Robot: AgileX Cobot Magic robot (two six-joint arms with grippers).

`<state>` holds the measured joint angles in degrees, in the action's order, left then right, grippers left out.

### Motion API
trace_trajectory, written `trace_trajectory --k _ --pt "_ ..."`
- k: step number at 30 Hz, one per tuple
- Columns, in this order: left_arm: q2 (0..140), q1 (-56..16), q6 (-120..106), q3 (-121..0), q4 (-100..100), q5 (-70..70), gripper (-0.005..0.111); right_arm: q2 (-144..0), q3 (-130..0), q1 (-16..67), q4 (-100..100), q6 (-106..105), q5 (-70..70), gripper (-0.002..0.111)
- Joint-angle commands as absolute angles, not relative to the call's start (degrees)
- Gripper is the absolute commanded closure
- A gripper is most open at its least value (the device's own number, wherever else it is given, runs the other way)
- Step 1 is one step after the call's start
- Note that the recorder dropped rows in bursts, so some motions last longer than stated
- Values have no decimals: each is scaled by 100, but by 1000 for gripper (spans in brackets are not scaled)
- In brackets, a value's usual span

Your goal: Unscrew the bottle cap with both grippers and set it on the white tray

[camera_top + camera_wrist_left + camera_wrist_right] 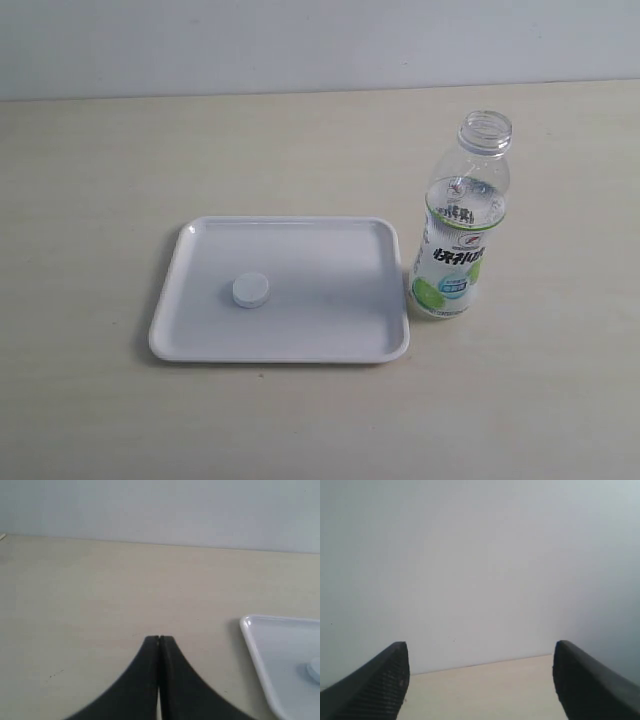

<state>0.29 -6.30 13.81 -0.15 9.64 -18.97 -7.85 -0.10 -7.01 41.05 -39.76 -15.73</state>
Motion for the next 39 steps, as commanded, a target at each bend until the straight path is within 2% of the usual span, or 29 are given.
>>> trace_trajectory --k 1,11,16,22,34,39 --pt "0 -662 1371 0 982 -1873 107 -481 0 -836 4094 -4038 -1279 34" --pt "0 -662 1371 0 982 -1873 107 -477 0 -836 3863 -3889 -907 34" --pt "0 -662 1371 0 982 -1873 107 -477 0 -870 1513 -1804 -625 34" --pt "0 -662 1371 0 982 -1873 107 -123 0 -1211 497 -678 185 34" --pt "0 -662 1371 0 982 -1873 107 0 0 -1240 -169 -227 1609 34" --pt "0 -662 1371 0 982 -1873 107 0 0 -1240 -169 -37 1609 34"
